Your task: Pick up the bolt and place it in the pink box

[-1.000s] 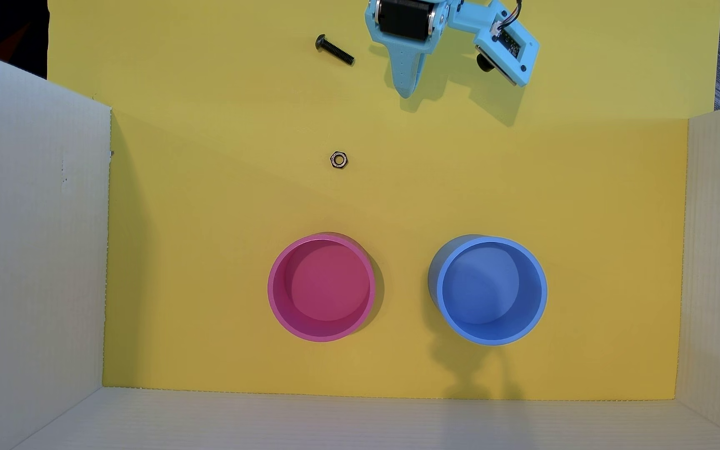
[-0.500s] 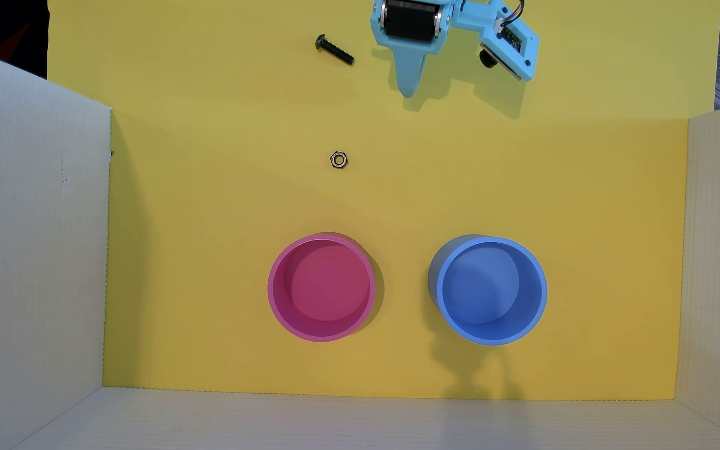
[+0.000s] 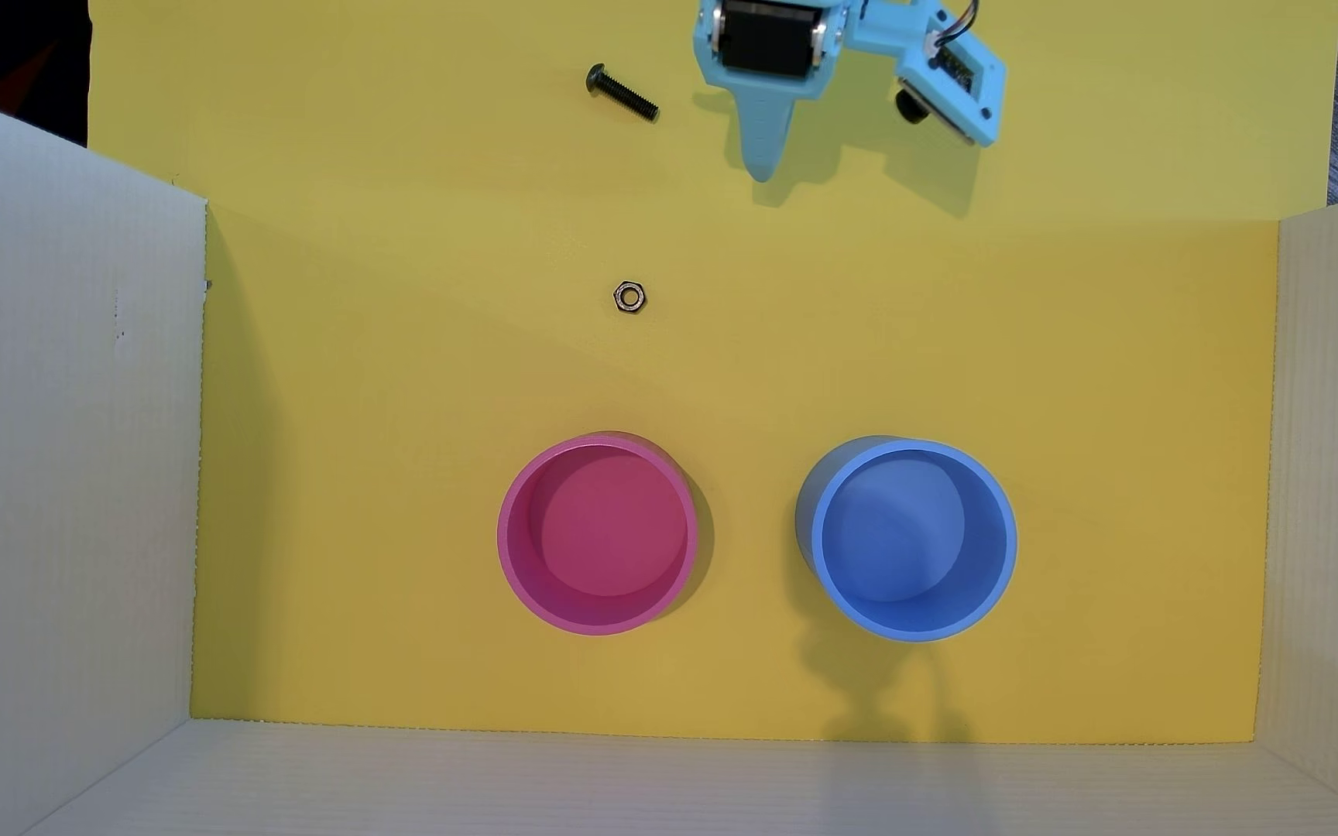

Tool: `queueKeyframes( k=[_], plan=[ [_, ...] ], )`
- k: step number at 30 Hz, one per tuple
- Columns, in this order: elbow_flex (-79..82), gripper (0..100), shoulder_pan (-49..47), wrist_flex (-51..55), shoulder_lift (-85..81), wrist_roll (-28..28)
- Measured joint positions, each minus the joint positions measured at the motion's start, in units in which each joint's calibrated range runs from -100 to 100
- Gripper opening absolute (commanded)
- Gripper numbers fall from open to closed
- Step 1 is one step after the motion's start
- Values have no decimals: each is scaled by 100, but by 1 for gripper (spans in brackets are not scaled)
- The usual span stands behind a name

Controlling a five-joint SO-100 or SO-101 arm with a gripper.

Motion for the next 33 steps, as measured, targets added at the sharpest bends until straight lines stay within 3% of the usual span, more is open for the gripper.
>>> queueKeyframes(
  k=[7, 22, 33],
  plan=[
    [-1423, 2, 496, 0, 8, 0],
    [-1505, 2, 773, 137, 8, 0],
    [-1505, 2, 2180, 137, 8, 34]
  ],
)
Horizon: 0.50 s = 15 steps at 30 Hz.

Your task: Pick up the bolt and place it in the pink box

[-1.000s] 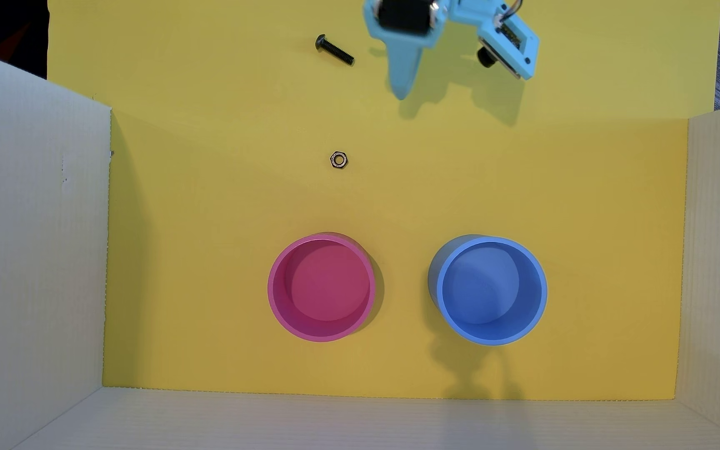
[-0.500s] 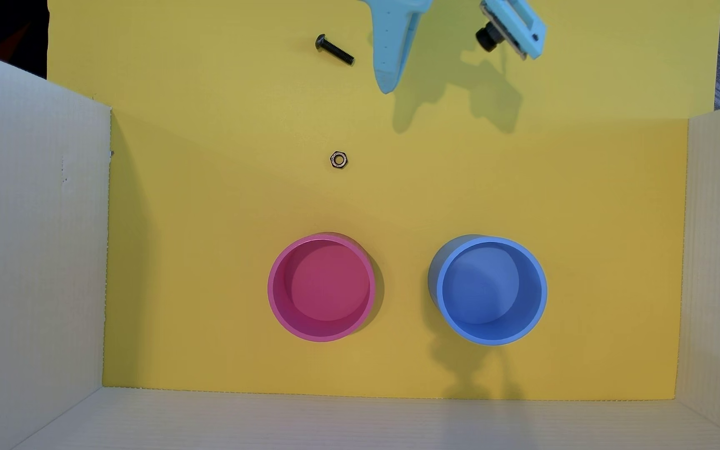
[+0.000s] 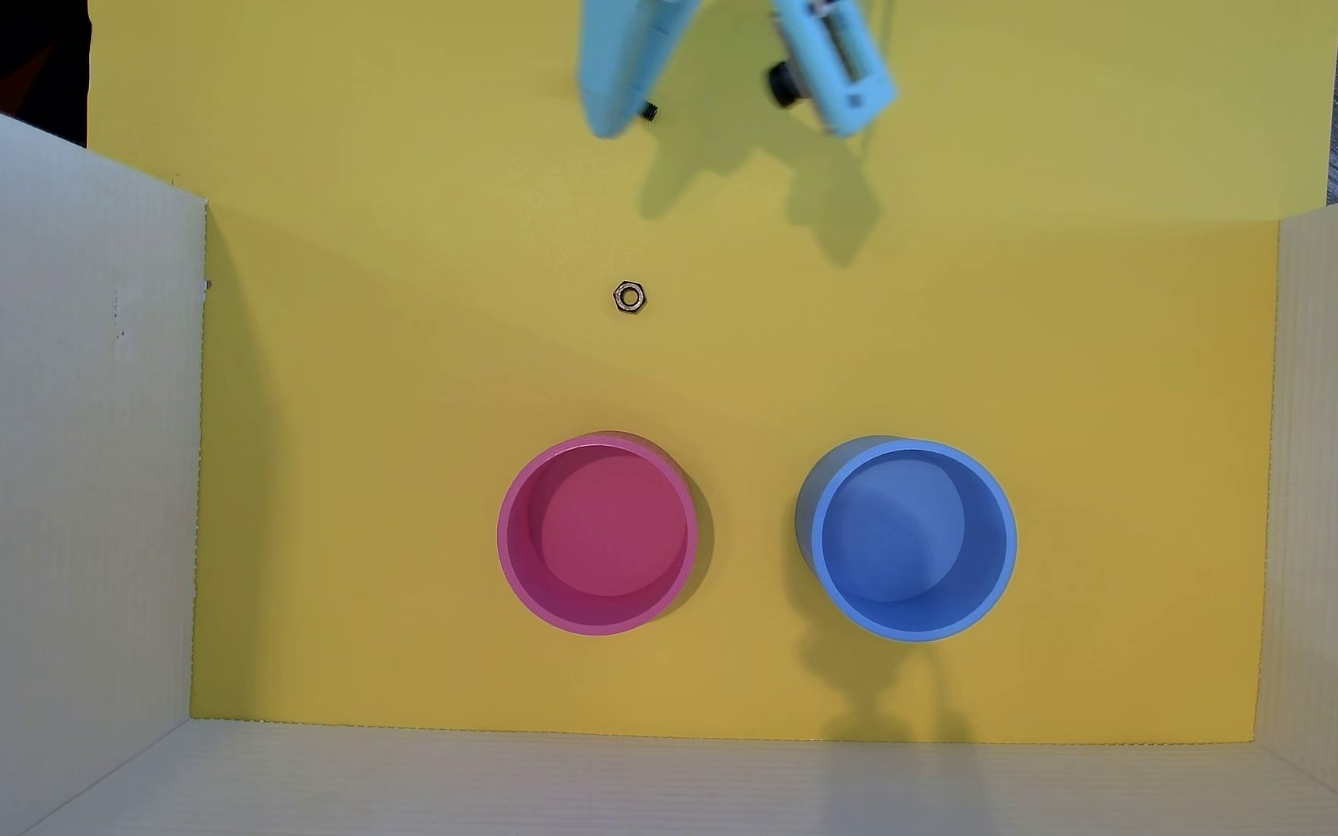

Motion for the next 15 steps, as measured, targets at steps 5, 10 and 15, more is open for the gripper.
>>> queueKeyframes(
  k=[5, 10, 15],
  plan=[
    [-45, 2, 532, -60, 0, -5],
    [-45, 2, 605, -223, 0, -5],
    [171, 2, 591, -257, 0, 259]
  ],
)
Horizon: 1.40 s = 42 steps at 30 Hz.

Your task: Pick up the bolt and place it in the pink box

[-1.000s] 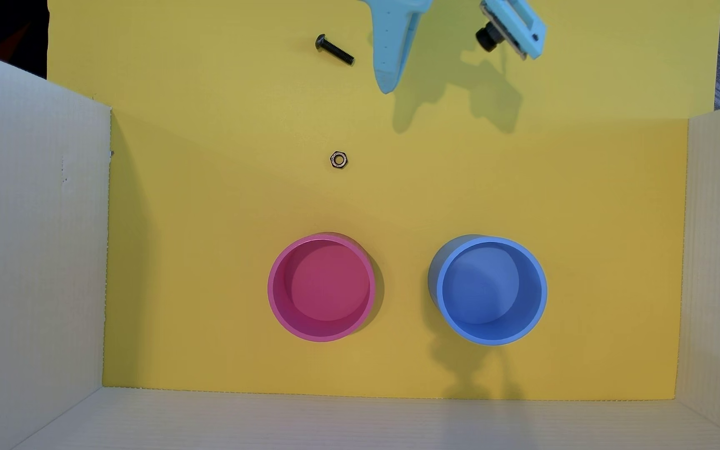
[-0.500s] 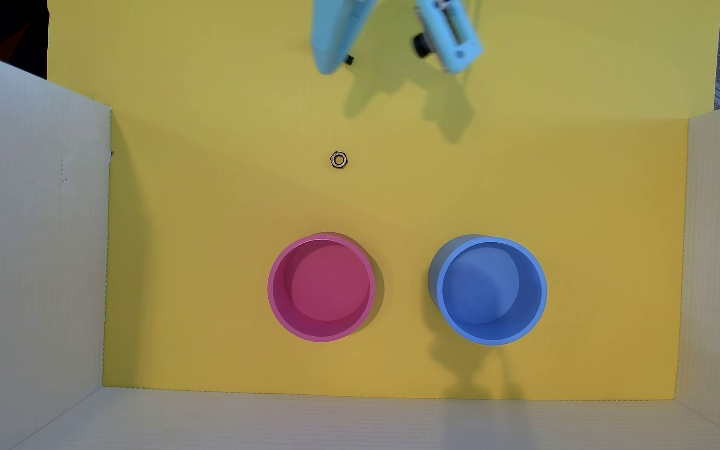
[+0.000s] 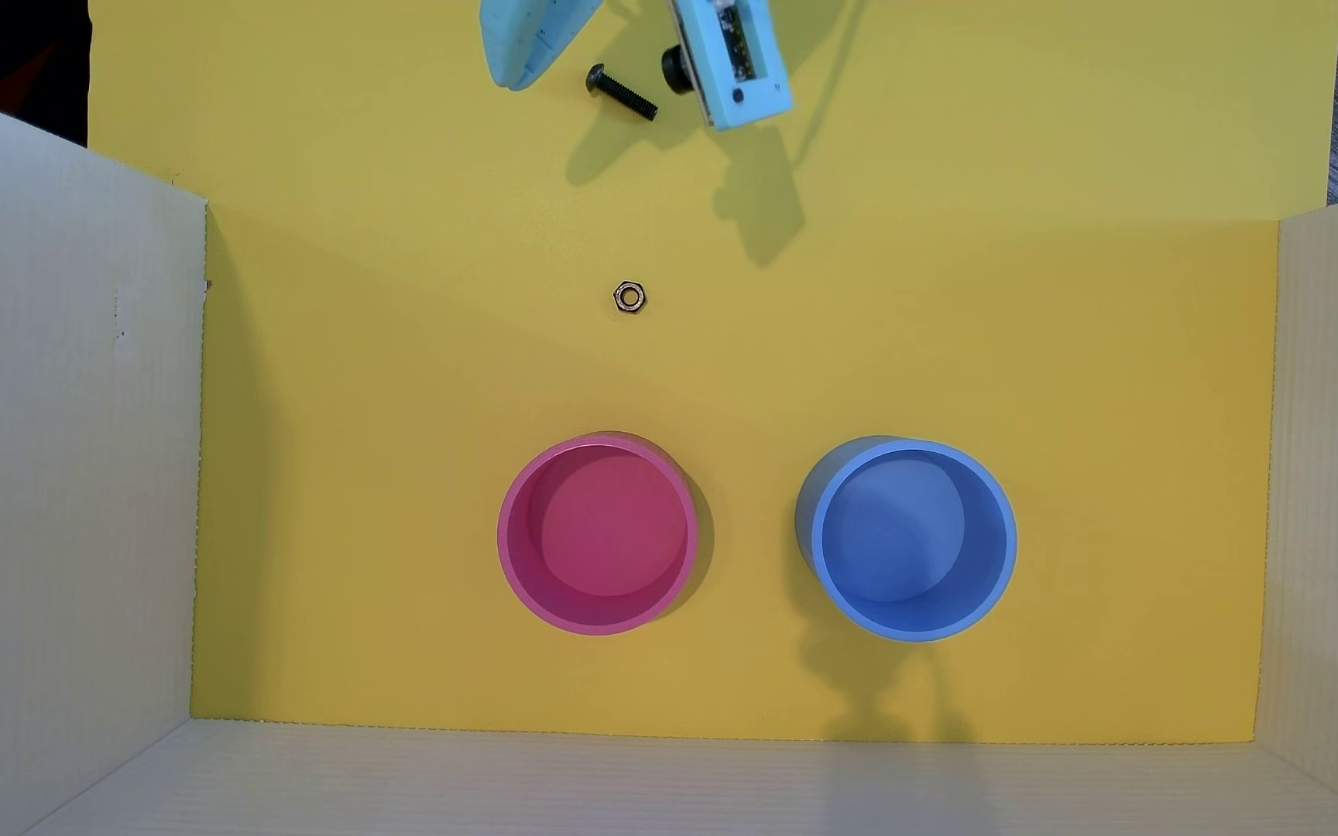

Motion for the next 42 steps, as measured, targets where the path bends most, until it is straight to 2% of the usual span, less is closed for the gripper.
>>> queueKeyframes(
  k=[3, 8, 12, 23, 31, 35, 42],
  plan=[
    [333, 3, -44, -206, 17, 151],
    [631, 11, -117, -351, 42, 220],
    [631, 12, -182, -351, 34, 371],
    [396, 12, -117, 959, 17, 1011],
    [369, 12, -117, 1122, 85, 1201],
    [270, 12, -117, 1096, 746, 1280],
    [-369, 12, -139, 762, 2907, 1299]
  ],
)
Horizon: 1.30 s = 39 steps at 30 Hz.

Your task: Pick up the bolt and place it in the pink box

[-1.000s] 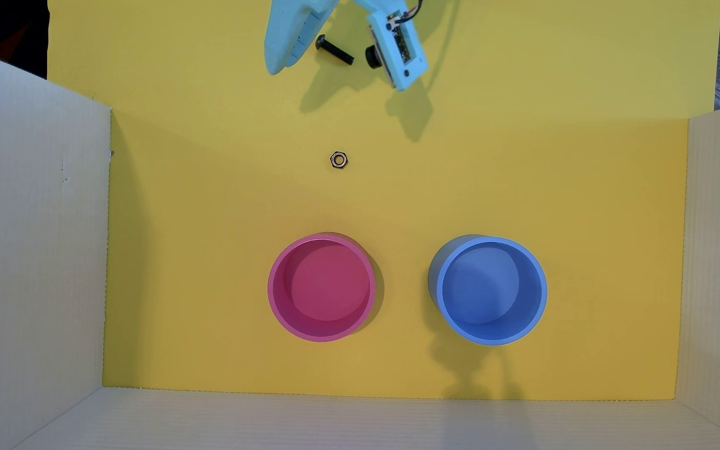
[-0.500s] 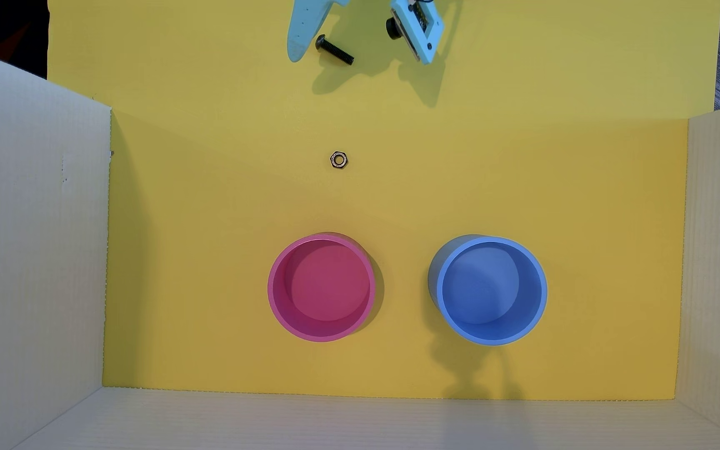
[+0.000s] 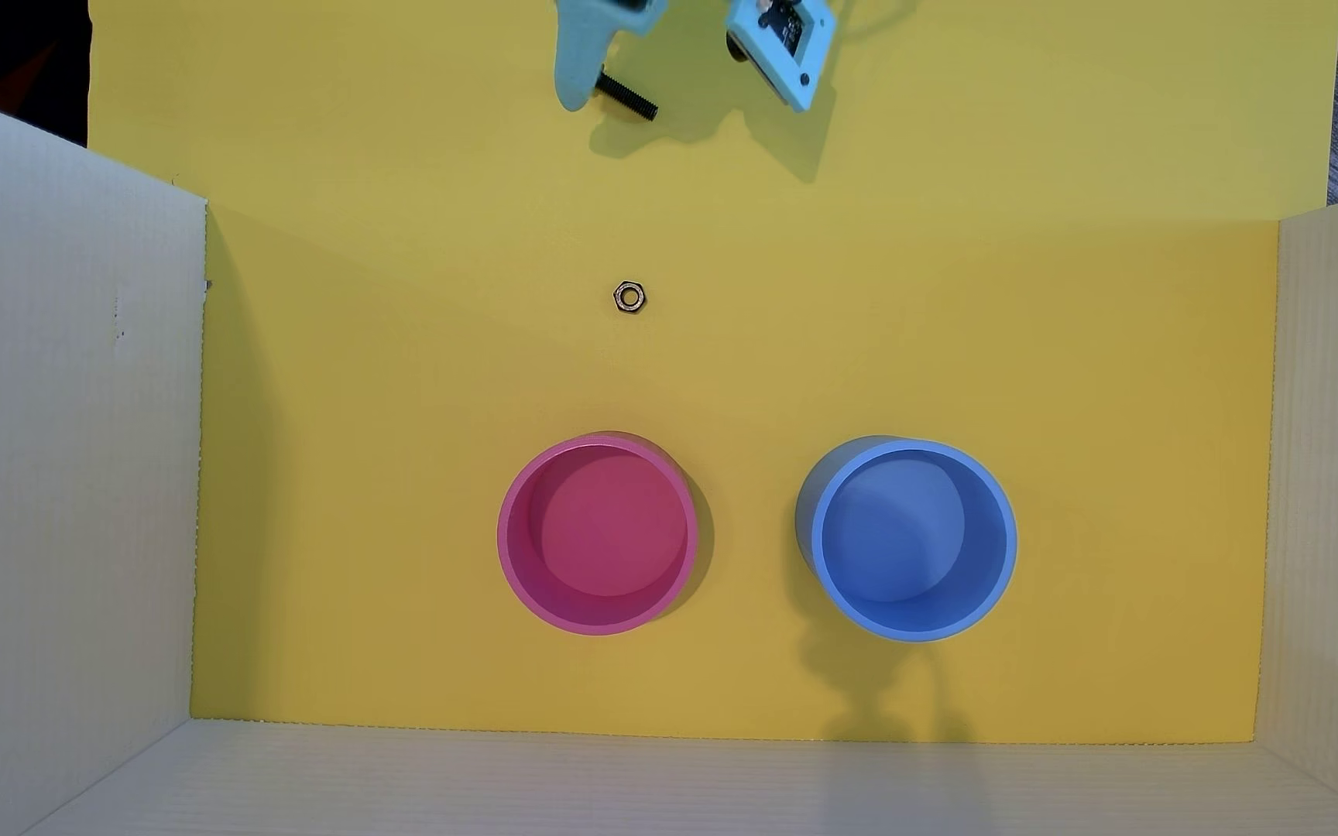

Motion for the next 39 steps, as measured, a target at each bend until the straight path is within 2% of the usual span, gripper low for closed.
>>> queueKeyframes(
  k=[7, 27, 39],
  plan=[
    [-324, 12, 0, -34, 1178, 103],
    [-333, 12, -335, -283, 1432, 127],
    [-351, 12, -350, -565, 2602, 127]
  ],
)
